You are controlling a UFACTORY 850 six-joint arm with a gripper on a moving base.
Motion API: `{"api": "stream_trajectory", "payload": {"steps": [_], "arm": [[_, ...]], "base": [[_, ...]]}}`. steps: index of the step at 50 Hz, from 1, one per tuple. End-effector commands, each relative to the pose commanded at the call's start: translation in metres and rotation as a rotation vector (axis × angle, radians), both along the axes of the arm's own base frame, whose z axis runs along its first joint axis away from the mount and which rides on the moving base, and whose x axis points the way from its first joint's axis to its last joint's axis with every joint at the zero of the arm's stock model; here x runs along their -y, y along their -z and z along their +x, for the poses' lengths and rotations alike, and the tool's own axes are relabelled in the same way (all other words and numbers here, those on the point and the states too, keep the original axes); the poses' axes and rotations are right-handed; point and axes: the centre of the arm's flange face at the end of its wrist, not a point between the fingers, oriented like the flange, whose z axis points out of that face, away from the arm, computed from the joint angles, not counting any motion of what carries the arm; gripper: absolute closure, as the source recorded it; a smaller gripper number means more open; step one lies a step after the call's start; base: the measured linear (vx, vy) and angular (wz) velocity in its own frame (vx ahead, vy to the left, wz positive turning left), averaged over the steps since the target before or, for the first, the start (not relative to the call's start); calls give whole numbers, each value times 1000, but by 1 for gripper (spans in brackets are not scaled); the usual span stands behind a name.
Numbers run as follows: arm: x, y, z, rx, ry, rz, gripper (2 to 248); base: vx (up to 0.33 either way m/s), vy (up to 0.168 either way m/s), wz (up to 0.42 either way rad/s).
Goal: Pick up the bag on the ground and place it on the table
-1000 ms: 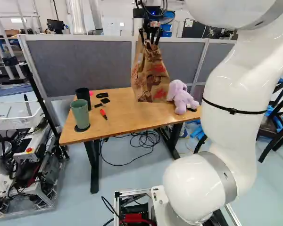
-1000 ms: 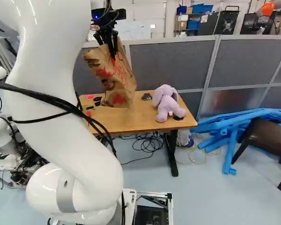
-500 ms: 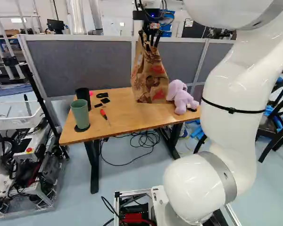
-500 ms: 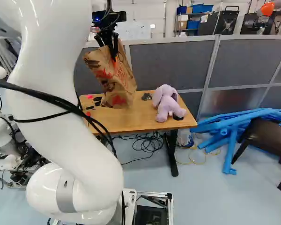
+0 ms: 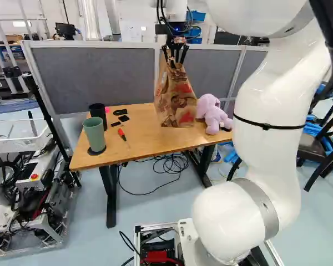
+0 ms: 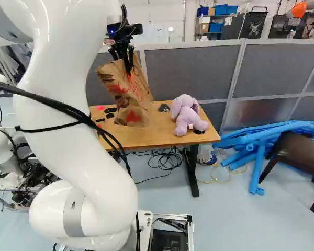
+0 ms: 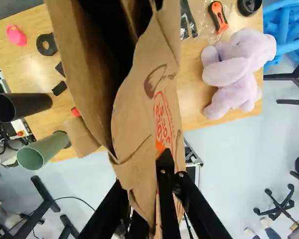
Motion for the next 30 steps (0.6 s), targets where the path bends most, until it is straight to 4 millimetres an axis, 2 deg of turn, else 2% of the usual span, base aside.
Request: {"api": "stream_trajectory", "payload": {"steps": [30], "arm": [[-5, 47, 28, -10, -6, 0, 229]], "base": [[0, 0, 0]]}}
